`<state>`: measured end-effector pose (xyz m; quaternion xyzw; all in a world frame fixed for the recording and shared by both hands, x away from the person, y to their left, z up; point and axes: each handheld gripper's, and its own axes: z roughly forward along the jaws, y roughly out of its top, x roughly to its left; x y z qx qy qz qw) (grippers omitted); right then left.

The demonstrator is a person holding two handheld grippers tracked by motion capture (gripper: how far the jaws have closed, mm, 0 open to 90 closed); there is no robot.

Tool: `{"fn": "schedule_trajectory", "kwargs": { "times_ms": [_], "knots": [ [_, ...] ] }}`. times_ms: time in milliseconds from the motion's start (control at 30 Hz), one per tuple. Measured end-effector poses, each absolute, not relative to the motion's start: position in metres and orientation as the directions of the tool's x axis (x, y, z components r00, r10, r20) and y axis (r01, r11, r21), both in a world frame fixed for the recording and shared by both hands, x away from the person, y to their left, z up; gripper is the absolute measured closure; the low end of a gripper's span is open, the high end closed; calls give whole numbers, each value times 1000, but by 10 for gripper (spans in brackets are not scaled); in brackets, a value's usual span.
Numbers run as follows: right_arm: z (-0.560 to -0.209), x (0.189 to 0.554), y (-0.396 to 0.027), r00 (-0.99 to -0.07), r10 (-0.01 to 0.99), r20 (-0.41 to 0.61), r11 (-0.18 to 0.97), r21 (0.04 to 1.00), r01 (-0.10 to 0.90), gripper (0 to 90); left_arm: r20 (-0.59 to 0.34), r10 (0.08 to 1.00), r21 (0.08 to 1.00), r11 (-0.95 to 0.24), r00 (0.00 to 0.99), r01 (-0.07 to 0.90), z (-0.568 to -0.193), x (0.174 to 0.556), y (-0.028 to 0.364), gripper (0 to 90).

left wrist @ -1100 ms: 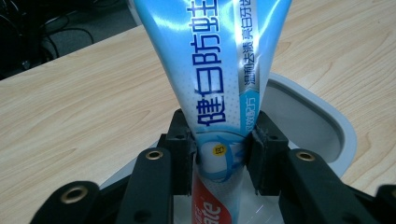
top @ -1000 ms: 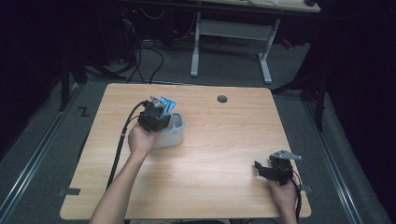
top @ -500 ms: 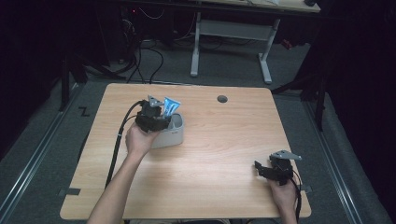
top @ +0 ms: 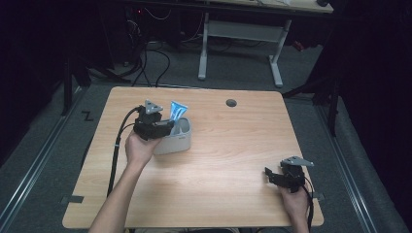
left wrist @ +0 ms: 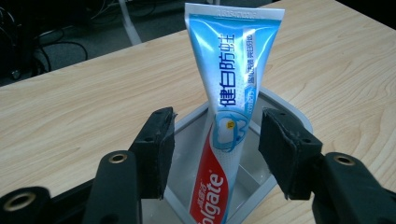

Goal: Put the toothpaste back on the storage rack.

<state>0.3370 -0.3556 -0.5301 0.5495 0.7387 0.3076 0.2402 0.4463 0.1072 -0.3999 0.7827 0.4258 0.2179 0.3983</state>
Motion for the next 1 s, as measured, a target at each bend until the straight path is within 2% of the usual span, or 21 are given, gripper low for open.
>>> {"fn": "schedule_trajectory", "kwargs": {
  "times_ms": [1000],
  "knots": [
    [-530,337,-356,-278,961,-17,205,719,664,279,-36,866,843,-242,498,481,-398,422,140,450]
  ]
}}
